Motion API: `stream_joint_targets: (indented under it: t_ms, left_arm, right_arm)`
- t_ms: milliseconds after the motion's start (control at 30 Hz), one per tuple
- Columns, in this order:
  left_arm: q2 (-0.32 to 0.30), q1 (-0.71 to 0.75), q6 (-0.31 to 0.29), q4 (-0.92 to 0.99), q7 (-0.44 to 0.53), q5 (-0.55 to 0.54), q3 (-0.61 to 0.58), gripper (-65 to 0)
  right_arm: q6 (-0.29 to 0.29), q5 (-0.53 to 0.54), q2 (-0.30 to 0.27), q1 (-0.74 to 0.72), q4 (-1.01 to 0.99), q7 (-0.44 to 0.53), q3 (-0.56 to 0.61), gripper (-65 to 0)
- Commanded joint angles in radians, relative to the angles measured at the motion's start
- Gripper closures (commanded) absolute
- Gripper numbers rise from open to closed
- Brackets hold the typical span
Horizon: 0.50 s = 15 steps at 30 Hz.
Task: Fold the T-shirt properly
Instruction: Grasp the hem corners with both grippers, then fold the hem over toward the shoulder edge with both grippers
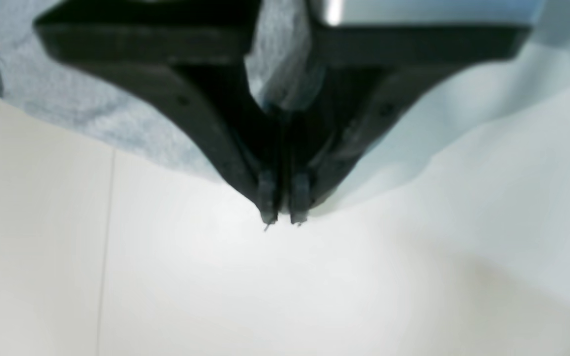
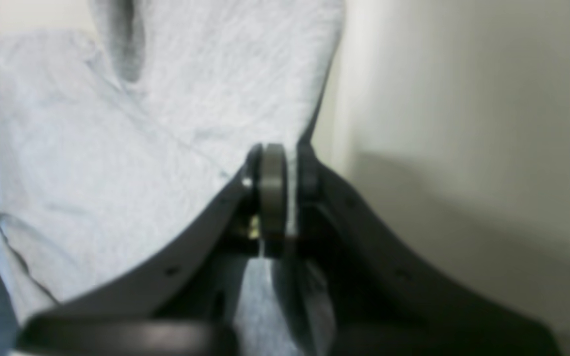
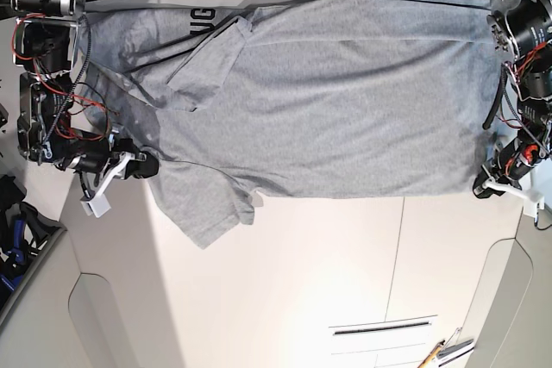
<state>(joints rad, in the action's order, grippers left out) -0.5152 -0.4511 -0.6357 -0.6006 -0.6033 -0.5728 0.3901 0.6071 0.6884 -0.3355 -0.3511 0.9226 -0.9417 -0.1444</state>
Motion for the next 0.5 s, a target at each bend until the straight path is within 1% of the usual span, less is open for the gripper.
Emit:
stream_joint_targets:
  t_ms: [0,100,200,333,467]
  left_arm:
    - [-0.026,-0.020,-0.035,-0.029,-0.001,-0.026,0.001,0.0]
    - [-0.043,-0.001,-0.059,-0.085,-0.036,-0.086,0.002,0.0]
    - [-0.069,0.048,-0.062,-0.179,-0.075,-0.166,0.003,0.0]
    - [-0.087,0.136,-0.062,-0.337,-0.165,-0.246,0.023,0.0]
    - [-0.086,0.234,-0.062,-0.471,-0.249,-0.346,0.080,0.0]
  right_arm:
    - [-0.013,-0.027,-0.010,-0.006,0.006,-0.043,-0.007,0.0]
    - [-0.013,-0.026,-0.010,-0.005,0.032,-0.043,-0.043,0.0]
    - [-0.013,-0.026,-0.011,0.005,0.083,-0.044,-0.098,0.0]
    - [-0.012,-0.024,-0.011,0.064,0.229,-0.057,-0.155,0.0]
    - [-0.012,-0.022,-0.011,0.150,0.400,-0.089,-0.164,0.0]
